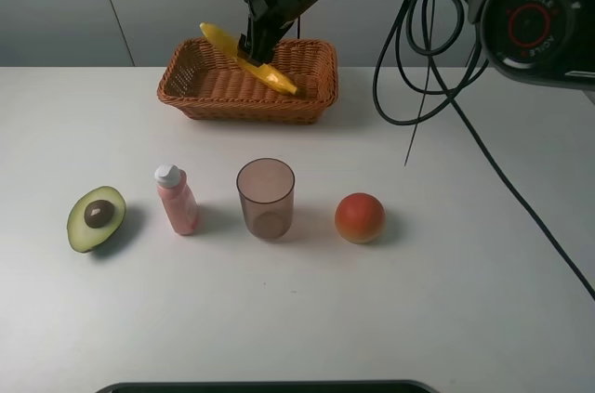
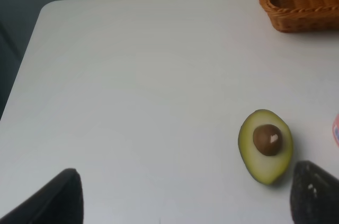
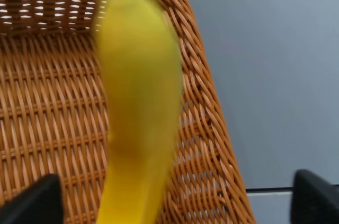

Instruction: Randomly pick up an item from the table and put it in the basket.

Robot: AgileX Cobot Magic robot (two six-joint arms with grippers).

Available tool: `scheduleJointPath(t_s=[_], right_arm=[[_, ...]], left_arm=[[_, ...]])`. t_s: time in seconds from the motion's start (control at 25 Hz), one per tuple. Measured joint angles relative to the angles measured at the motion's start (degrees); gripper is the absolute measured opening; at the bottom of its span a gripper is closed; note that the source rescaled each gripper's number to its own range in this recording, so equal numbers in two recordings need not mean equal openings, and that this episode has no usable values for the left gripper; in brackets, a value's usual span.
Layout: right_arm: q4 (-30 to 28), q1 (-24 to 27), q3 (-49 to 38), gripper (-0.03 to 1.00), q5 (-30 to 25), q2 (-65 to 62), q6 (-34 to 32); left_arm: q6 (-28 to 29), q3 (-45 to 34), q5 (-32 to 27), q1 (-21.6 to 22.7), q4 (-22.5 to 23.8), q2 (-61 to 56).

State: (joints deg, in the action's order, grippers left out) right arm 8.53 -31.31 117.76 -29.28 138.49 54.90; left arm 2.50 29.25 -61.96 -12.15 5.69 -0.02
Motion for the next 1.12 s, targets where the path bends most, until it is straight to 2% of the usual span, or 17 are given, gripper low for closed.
scheduleJointPath(t_s=[0.12,0.28,0.4,0.48,0.64,0.88,0.96,1.12], right_arm=[[0.0,0.0,0.0,1.0,-0.22,0.0,-0.08],[0.0,0.0,0.11,0.97,-0.95,-0.75,-0.58],[-0.27,0.0,0.11,0.97,-2.16,-3.38,-3.12],[-0.74,0.0,0.11,0.97,-4.19,-6.28,-7.11],[-3.06,1.71,0.2,0.97,-13.07,-15.0,-17.31],[-4.52,8.68,0.33,0.97,-36.66,-28.24,-26.52],[-4.75,11.78,0.08,0.97,-39.15,-32.36,-28.82],[-4.87,17.53,-6.04,0.97,-39.96,-42.04,-31.92]], left_arm=[[0.0,0.0,0.0,0.0,0.0,0.0],[0.0,0.0,0.0,0.0,0.0,0.0],[0.0,0.0,0.0,0.0,0.0,0.0],[0.0,0.0,0.0,0.0,0.0,0.0],[0.0,0.0,0.0,0.0,0.0,0.0],[0.0,0.0,0.0,0.0,0.0,0.0],[0.0,0.0,0.0,0.0,0.0,0.0],[0.11,0.0,0.0,0.0,0.0,0.0]])
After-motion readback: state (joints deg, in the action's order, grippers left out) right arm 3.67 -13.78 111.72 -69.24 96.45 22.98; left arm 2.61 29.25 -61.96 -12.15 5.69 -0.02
